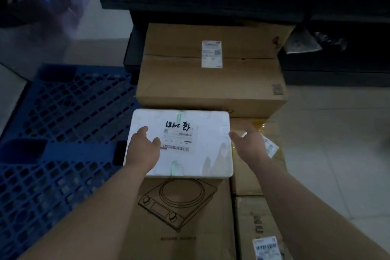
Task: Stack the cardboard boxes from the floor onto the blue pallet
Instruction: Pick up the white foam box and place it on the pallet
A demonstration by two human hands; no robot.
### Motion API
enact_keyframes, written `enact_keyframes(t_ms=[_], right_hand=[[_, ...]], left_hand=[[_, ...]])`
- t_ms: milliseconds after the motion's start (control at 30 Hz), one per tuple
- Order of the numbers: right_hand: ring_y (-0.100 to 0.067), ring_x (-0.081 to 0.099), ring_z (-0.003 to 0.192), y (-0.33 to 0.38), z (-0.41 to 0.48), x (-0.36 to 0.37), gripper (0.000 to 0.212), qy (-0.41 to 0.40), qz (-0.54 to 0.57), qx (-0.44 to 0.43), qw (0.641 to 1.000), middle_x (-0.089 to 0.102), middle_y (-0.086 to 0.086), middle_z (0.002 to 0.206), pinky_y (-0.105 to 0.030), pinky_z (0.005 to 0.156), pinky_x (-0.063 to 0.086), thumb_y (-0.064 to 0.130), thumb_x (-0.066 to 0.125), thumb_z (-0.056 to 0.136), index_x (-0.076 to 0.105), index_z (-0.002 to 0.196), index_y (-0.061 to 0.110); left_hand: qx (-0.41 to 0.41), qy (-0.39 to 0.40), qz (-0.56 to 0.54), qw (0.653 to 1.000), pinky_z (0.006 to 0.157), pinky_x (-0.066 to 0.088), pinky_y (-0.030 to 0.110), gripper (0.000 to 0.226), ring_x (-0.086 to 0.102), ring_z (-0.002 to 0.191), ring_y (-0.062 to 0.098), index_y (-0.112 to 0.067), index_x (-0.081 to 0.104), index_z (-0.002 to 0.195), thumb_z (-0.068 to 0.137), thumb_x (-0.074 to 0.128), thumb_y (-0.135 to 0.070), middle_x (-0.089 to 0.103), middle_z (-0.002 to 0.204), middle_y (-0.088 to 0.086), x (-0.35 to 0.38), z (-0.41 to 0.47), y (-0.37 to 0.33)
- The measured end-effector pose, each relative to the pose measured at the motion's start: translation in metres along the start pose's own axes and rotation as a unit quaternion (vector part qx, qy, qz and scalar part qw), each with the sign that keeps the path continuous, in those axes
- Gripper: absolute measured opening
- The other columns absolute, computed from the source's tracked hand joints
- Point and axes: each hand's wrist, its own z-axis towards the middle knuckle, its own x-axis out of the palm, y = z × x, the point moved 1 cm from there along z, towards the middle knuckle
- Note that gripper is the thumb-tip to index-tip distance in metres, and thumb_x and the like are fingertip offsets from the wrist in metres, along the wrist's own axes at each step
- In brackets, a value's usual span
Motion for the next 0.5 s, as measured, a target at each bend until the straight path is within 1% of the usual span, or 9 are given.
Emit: enact_keyframes(t_ms=[67,100,133,200,267,333,367,433,500], right_hand=[[-0.025,0.057,0.088,0.009,-0.025,-0.029,0.056,-0.015,-0.008,-0.013,1.000,0.059,-0.017,0.126,-0.036,0.078,0.049,0.030,0.058,0.093,0.041,0.143,0.011],[-0.026,0.059,0.091,0.012,-0.038,-0.046,0.053,-0.025,-0.013,-0.020,0.999,0.060,-0.017,0.126,-0.035,0.079,0.049,0.030,0.057,0.094,0.043,0.141,0.013],[-0.028,0.060,0.099,0.015,-0.051,-0.065,0.051,-0.039,-0.021,-0.027,0.999,0.060,-0.015,0.127,-0.033,0.082,0.048,0.030,0.057,0.094,0.045,0.140,0.014],[-0.029,0.058,0.113,0.016,-0.078,-0.106,0.050,-0.066,-0.037,-0.037,0.996,0.060,-0.012,0.128,-0.032,0.090,0.047,0.033,0.057,0.093,0.047,0.140,0.017],[-0.030,0.059,0.111,0.014,-0.108,-0.151,0.051,-0.088,-0.044,-0.026,0.995,0.062,-0.015,0.124,-0.036,0.092,0.049,0.035,0.056,0.092,0.048,0.140,0.019],[-0.031,0.062,0.103,0.006,-0.142,-0.199,0.050,-0.122,-0.039,-0.011,0.992,0.065,-0.017,0.117,-0.037,0.088,0.051,0.036,0.057,0.091,0.050,0.139,0.020],[-0.031,0.063,0.102,0.000,-0.160,-0.223,0.051,-0.141,-0.030,-0.001,0.989,0.064,-0.016,0.119,-0.038,0.089,0.051,0.037,0.058,0.090,0.050,0.138,0.021],[-0.030,0.061,0.109,-0.016,-0.197,-0.270,0.051,-0.182,-0.009,0.016,0.983,0.060,-0.013,0.129,-0.040,0.095,0.048,0.038,0.060,0.089,0.052,0.137,0.020],[-0.029,0.058,0.115,-0.035,-0.237,-0.316,0.051,-0.221,0.007,0.038,0.975,0.057,-0.010,0.133,-0.040,0.099,0.046,0.040,0.061,0.089,0.053,0.136,0.021]], left_hand=[[0.028,0.020,-0.018,0.999,0.106,0.036,0.036,0.055,0.041,0.133,0.028,-0.011,0.030,0.149,0.098,0.048,-0.023,0.037,0.150,0.010,-0.008,-0.023,-0.030],[0.044,0.028,-0.021,0.998,0.106,0.038,0.037,0.053,0.042,0.132,0.027,-0.012,0.032,0.148,0.098,0.048,-0.023,0.039,0.149,0.009,-0.013,-0.035,-0.046],[0.063,0.037,-0.021,0.997,0.105,0.041,0.038,0.052,0.044,0.131,0.027,-0.012,0.034,0.146,0.098,0.048,-0.023,0.041,0.148,0.008,-0.018,-0.048,-0.064],[0.098,0.052,-0.020,0.994,0.094,0.049,0.040,0.049,0.050,0.122,0.026,-0.013,0.038,0.144,0.097,0.049,-0.024,0.045,0.145,0.005,-0.028,-0.076,-0.102],[0.134,0.069,-0.015,0.989,0.082,0.052,0.035,0.047,0.054,0.110,0.023,-0.015,0.040,0.142,0.097,0.048,-0.026,0.047,0.141,0.001,-0.038,-0.109,-0.140],[0.178,0.087,0.001,0.980,0.085,0.048,0.032,0.044,0.055,0.108,0.022,-0.016,0.044,0.140,0.097,0.048,-0.027,0.051,0.138,0.003,-0.044,-0.145,-0.176],[0.197,0.095,0.009,0.976,0.086,0.046,0.031,0.043,0.055,0.109,0.022,-0.016,0.046,0.138,0.097,0.048,-0.027,0.053,0.136,0.004,-0.045,-0.164,-0.194],[0.227,0.116,0.017,0.967,0.085,0.043,0.029,0.041,0.055,0.113,0.024,-0.014,0.048,0.136,0.097,0.047,-0.025,0.055,0.133,0.007,-0.045,-0.206,-0.226],[0.251,0.142,0.022,0.957,0.086,0.042,0.030,0.041,0.054,0.116,0.025,-0.013,0.048,0.136,0.097,0.048,-0.024,0.056,0.132,0.008,-0.039,-0.250,-0.254]])
